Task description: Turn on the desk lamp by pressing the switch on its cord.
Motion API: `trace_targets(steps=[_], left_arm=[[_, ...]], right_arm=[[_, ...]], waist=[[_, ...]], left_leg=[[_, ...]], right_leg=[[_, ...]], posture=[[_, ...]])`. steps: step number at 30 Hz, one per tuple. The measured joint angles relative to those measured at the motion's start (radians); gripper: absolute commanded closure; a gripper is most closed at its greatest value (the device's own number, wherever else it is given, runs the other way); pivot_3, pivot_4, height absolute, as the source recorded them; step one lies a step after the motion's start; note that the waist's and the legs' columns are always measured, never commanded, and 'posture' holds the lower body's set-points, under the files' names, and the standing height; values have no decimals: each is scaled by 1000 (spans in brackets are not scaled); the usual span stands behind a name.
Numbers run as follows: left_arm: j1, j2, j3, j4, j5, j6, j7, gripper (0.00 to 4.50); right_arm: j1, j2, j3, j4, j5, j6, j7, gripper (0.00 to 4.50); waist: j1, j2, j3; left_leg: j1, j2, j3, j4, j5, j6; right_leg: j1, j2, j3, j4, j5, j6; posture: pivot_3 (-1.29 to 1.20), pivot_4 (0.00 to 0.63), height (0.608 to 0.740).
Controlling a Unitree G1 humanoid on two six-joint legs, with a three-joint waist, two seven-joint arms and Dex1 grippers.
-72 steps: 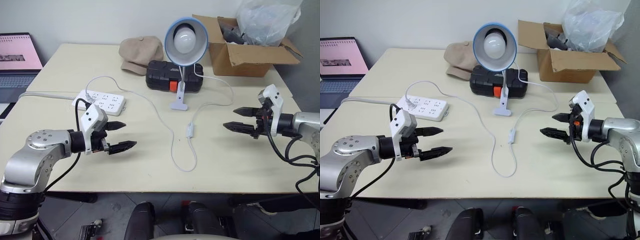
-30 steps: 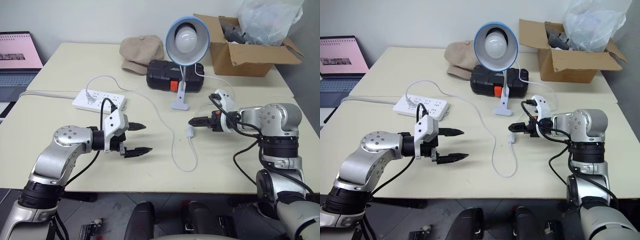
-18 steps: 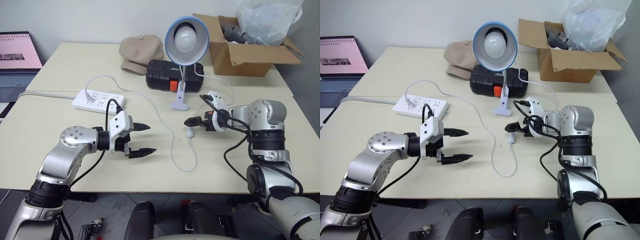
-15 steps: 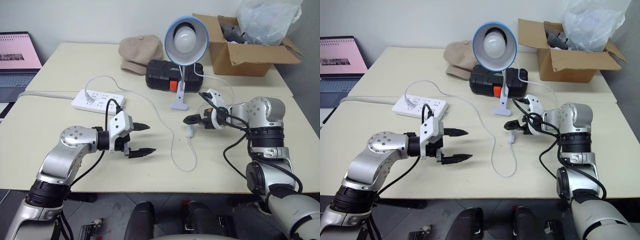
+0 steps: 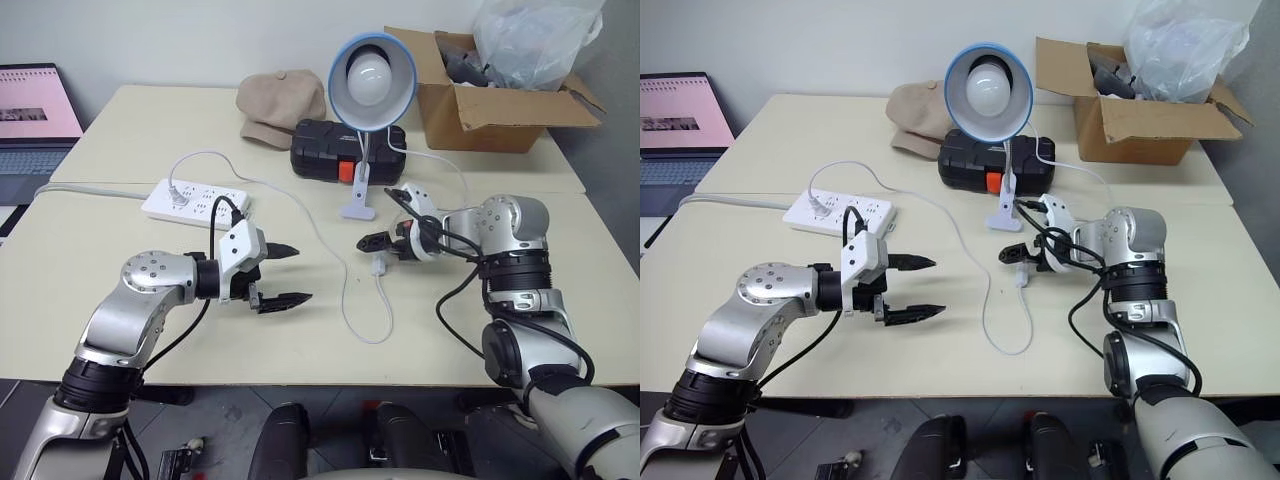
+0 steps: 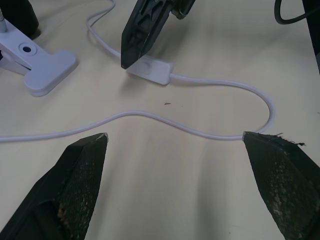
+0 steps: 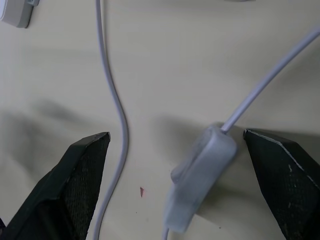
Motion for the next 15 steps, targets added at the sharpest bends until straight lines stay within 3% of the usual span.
trace_targets(steps=[15], left_arm=[[-3, 0, 0, 0, 3, 4, 5, 0]], right_arm=[[0, -3, -1, 40, -13, -41, -3, 3727]], waist=[[0, 0, 0]], left_leg=[[0, 0, 0, 0, 0, 0]], right_leg=[[0, 0, 0, 0, 0, 0]], posture=[[0, 150, 740]])
